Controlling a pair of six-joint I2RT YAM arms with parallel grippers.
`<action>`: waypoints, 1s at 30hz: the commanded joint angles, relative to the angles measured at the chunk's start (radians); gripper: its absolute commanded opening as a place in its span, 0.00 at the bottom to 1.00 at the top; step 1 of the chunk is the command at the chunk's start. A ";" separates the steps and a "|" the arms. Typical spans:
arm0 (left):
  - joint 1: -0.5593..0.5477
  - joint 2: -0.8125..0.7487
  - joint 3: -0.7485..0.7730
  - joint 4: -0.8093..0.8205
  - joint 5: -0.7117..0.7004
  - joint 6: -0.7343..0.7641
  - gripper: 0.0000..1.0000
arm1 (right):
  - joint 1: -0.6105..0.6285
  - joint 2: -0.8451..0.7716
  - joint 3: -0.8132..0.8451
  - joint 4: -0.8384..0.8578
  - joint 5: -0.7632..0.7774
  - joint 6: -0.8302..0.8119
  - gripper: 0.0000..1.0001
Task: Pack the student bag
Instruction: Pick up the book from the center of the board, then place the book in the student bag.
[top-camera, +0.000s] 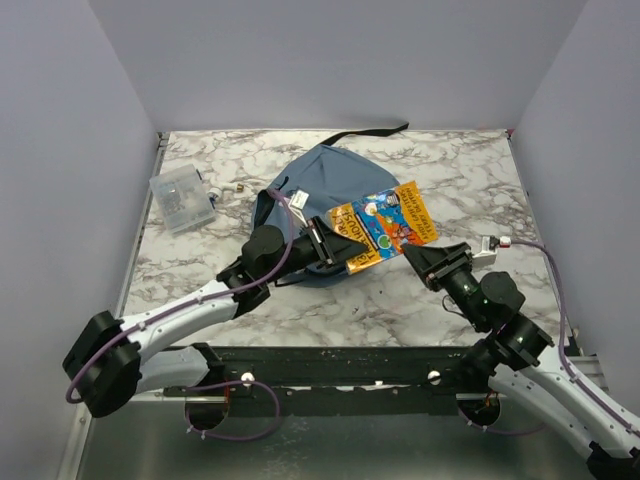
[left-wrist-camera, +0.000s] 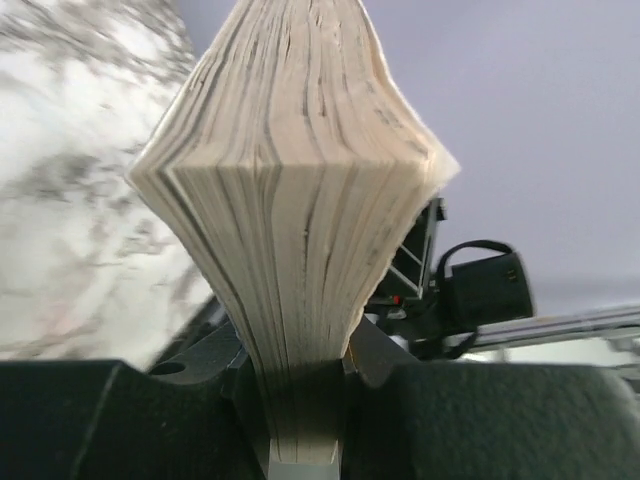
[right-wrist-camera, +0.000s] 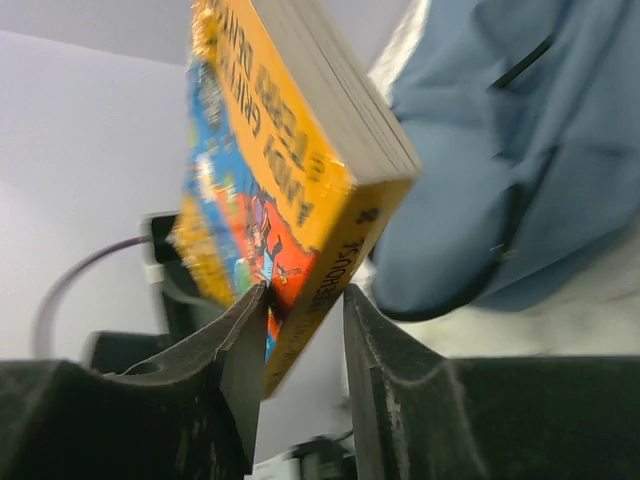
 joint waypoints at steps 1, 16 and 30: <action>0.049 -0.201 0.102 -0.359 -0.197 0.297 0.00 | -0.007 -0.008 0.073 -0.222 0.168 -0.284 0.44; 0.237 -0.679 0.314 -1.146 -0.623 0.737 0.00 | -0.007 0.471 0.319 -0.277 -0.151 -0.953 0.84; 0.241 -0.879 0.278 -1.257 -0.735 0.728 0.00 | 0.562 1.149 0.791 -0.385 0.434 -1.238 0.88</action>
